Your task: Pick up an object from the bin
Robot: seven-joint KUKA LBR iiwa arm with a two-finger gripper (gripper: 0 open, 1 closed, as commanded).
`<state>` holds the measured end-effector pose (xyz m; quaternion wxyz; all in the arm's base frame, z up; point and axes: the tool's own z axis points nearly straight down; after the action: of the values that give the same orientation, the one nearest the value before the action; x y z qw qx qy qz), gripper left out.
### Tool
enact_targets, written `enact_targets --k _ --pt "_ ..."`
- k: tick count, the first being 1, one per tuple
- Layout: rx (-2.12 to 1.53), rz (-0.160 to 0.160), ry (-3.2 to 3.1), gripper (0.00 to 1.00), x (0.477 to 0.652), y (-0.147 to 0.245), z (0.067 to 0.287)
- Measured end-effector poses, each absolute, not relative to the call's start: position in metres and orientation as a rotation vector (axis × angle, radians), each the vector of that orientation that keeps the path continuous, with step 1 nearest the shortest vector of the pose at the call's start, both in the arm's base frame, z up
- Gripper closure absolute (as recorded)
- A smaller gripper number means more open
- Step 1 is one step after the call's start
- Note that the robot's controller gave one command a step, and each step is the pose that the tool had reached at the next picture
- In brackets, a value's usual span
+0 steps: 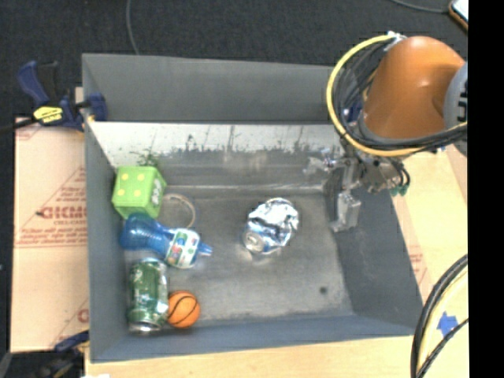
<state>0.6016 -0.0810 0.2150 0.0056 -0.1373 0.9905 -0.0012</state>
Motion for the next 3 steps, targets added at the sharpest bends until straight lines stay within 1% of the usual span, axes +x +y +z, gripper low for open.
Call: enact_targets --k 1,2,3 --pt "-0.305 -0.006 3.108 0.0 0.52 -0.067 0.28" --pt "-0.464 -0.014 3.074 0.0 0.614 -0.019 0.206" --pt "-0.378 -0.011 3.093 0.0 0.545 0.014 0.224"
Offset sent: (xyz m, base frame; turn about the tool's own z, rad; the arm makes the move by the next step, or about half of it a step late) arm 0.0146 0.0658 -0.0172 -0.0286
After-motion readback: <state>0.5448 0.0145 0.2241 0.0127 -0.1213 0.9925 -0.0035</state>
